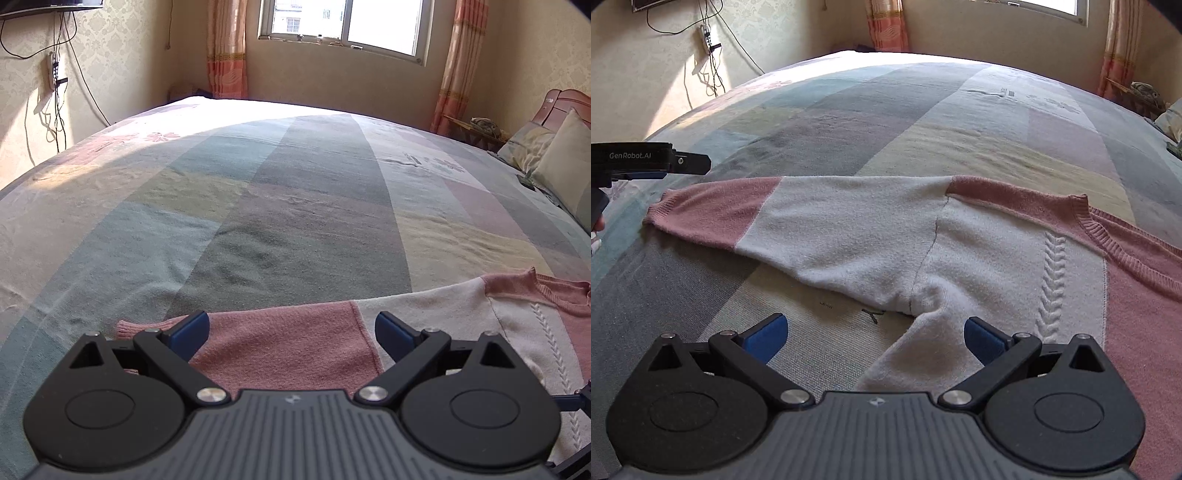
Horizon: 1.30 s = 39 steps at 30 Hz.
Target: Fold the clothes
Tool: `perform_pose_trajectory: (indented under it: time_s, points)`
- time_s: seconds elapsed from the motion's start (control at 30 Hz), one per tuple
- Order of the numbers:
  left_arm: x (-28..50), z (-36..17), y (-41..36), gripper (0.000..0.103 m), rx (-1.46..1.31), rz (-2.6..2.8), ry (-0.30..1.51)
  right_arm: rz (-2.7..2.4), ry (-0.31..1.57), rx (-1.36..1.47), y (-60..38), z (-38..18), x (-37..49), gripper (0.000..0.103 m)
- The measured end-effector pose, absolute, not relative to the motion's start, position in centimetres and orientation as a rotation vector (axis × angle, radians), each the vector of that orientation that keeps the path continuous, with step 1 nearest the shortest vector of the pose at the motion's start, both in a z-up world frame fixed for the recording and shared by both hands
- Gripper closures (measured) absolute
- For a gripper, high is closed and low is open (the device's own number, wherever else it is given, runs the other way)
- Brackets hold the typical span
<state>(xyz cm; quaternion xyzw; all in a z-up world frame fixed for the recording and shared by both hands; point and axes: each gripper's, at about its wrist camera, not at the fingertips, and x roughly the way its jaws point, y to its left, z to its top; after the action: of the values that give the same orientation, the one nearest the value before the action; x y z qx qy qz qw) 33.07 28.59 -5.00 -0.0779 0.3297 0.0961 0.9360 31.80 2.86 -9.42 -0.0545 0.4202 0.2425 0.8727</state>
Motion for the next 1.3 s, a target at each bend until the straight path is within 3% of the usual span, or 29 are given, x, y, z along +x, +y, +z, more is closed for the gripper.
perform_pose_trajectory:
  time_s: [0.2,0.37,0.5,0.67,0.97,1.3]
  points:
    - [33.0,-4.9,28.5,0.007,-0.149,0.189,0.672,0.653,0.839,-0.105,4.1,-8.8,29.9,0.000]
    - [33.0,-4.9,28.6,0.007,-0.168,0.190,0.669,0.456,0.707,-0.119,2.8,-7.1,31.7,0.000]
    - [33.1,-4.9,28.4,0.007,-0.161,0.183,0.668,0.481,0.853,-0.047,3.5,-10.2,33.5,0.000]
    - [33.3,-5.1,28.1,0.007,-0.159,0.185,0.676,0.475,0.822,-0.086,4.4,-10.6,32.0,0.000]
    - [33.0,-3.7,25.1,0.007,-0.096,0.121,0.645,0.429,0.813,0.099,-5.2,-6.7,26.5,0.000]
    - [32.0,-0.5,12.3,0.007,0.092,-0.233,0.583,0.056,0.886,0.051,-17.8,-8.8,16.0,0.000]
